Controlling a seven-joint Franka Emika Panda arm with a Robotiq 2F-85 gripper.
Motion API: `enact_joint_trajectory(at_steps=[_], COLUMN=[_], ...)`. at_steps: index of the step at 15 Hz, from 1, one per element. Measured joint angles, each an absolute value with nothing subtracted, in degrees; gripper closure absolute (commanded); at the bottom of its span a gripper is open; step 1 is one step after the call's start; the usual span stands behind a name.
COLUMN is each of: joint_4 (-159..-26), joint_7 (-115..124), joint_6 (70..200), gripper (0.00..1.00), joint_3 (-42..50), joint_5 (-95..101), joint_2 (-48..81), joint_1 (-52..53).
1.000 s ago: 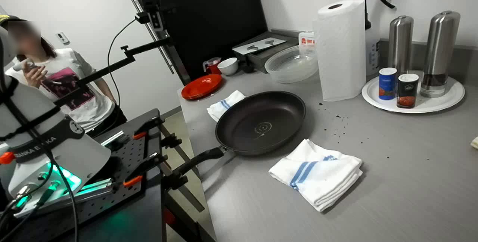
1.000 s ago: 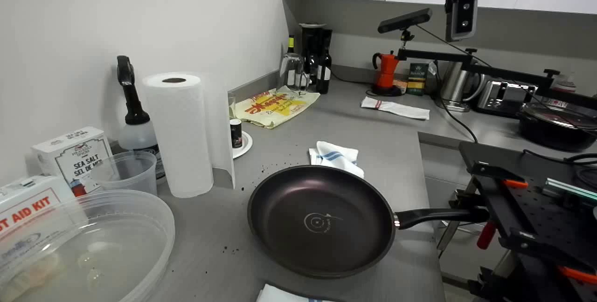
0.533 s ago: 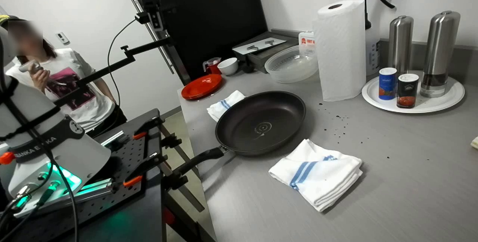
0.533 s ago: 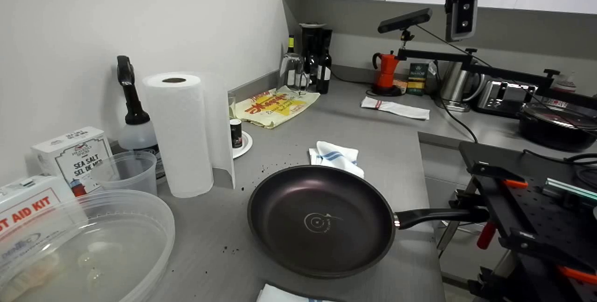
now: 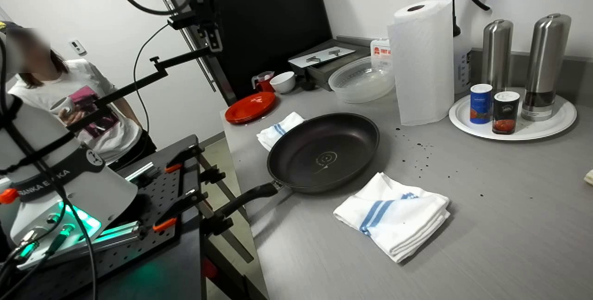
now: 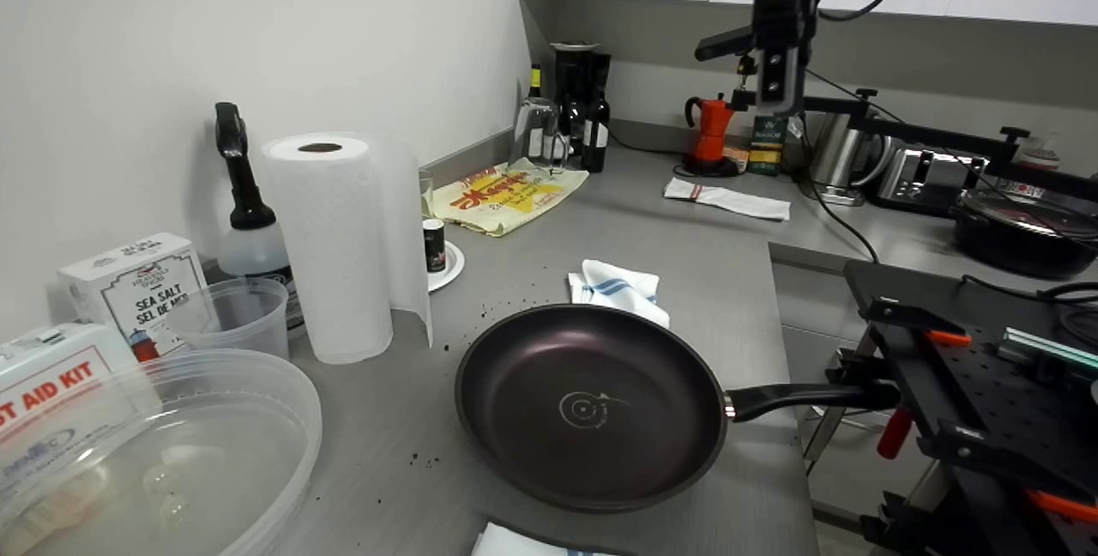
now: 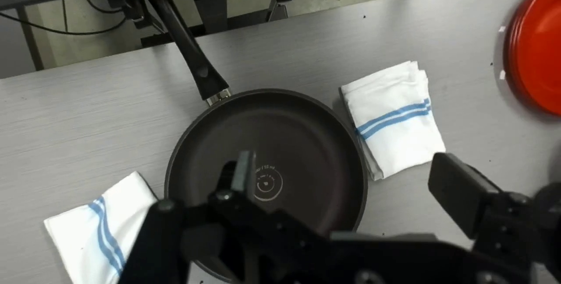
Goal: Wipe the pan with the dish cloth
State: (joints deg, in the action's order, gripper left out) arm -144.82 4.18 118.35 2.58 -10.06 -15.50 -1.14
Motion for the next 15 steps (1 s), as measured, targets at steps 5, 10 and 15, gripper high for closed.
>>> enact_joint_trajectory(at_steps=[5,10,15], joint_4=[-140.13,-132.29,-126.27], joint_7=[5.48,7.05,9.41], joint_6=[129.65,135.55,140.47], gripper=[0.0,0.0,0.0], joint_3=[6.55,9.08,9.76], joint_5=[-13.76,-16.93,-16.23], joint_2=[-2.39,9.95,20.0], joint_1=[-5.68,-9.63,-11.09])
